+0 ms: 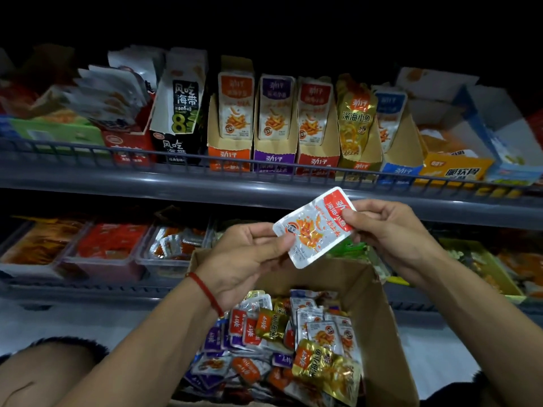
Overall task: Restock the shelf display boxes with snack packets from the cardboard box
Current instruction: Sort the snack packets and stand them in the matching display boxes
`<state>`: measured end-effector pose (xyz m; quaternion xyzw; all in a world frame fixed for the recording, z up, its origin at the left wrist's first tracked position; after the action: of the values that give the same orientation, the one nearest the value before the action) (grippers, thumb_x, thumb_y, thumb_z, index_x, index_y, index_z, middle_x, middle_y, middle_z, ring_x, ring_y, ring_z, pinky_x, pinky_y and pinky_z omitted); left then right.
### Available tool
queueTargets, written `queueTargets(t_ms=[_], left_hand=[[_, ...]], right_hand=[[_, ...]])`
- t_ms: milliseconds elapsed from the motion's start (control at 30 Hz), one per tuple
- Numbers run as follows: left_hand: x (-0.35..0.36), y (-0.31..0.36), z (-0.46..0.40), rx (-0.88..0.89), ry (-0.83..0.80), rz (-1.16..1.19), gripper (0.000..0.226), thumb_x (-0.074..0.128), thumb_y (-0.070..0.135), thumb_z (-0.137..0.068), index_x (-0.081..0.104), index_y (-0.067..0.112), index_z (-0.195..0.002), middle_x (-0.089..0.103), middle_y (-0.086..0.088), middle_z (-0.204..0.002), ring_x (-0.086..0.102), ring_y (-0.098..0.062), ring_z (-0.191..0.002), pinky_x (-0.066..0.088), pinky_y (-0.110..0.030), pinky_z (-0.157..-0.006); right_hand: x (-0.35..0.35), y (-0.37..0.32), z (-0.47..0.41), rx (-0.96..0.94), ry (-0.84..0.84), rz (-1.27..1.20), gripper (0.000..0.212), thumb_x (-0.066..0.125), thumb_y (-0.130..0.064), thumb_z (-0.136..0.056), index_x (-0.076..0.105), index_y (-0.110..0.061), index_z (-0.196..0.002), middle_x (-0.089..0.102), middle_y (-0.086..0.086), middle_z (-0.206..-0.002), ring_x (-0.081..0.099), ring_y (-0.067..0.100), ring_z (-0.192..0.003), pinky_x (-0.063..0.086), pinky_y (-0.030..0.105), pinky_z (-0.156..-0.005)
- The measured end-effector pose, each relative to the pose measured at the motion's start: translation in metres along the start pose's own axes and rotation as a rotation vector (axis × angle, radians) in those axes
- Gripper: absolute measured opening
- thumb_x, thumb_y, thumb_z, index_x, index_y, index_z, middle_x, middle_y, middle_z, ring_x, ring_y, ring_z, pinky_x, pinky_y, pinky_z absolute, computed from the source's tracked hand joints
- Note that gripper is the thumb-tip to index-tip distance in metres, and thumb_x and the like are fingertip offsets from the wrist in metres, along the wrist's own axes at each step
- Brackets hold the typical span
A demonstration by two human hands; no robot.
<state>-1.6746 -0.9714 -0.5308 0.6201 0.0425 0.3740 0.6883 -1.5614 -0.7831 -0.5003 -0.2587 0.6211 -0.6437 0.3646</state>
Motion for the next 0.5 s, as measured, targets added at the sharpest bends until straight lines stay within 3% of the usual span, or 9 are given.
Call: queueTargets(t_ms=[133, 300, 400, 500], left_hand=[[-0.001, 0.019, -0.001, 0.147, 0.045, 0.031, 0.038, 0.073, 0.010, -0.076, 0.067, -0.003, -0.111, 0.075, -0.020, -0.100, 0.073, -0.023, -0.083, 0.061, -0.027, -0.069], [-0.016, 0.043, 0.000, 0.238, 0.143, -0.049, 0.027, 0.069, 0.012, -0.088, 0.066, 0.009, -0.115, 0.076, -0.010, -0.103, 0.074, -0.026, -0.095, 0.060, -0.035, -0.079], [-0.023, 0.047, -0.001, 0.210, 0.163, -0.085, 0.023, 0.068, 0.010, -0.092, 0.067, 0.013, -0.114, 0.076, -0.006, -0.103, 0.073, -0.027, -0.095, 0.060, -0.036, -0.078], [-0.030, 0.045, -0.004, 0.184, 0.206, -0.148, 0.023, 0.069, 0.007, -0.091, 0.066, 0.016, -0.112, 0.078, -0.004, -0.098, 0.074, -0.027, -0.091, 0.061, -0.039, -0.081]], right_hand=[[0.000, -0.045, -0.010, -0.076, -0.010, 0.153, 0.014, 0.069, -0.018, -0.093, 0.074, -0.007, -0.098, 0.078, 0.010, -0.088, 0.068, 0.017, -0.076, 0.054, 0.020, -0.064], [-0.014, -0.160, -0.035, -0.495, 0.192, 0.452, 0.004, 0.066, -0.019, -0.097, 0.068, -0.020, -0.095, 0.074, -0.013, -0.076, 0.067, -0.002, -0.071, 0.053, 0.016, -0.062], [-0.022, -0.206, -0.065, -0.635, 0.299, 0.606, 0.006, 0.065, -0.030, -0.099, 0.066, -0.024, -0.101, 0.072, -0.006, -0.096, 0.070, 0.010, -0.092, 0.060, 0.034, -0.080], [-0.018, -0.224, -0.101, -0.625, 0.341, 0.766, 0.033, 0.064, -0.043, -0.095, 0.066, -0.022, -0.121, 0.071, 0.001, -0.119, 0.068, 0.016, -0.110, 0.057, 0.047, -0.094]])
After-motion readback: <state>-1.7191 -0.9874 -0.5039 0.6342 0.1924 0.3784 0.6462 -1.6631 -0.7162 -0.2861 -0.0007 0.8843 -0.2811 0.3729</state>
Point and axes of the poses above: each hand's wrist, its own z-axis away from the middle knuckle, its own x-axis out of the palm, y = z × x, the point moved 8 cm from there along -z, towards the middle knuckle
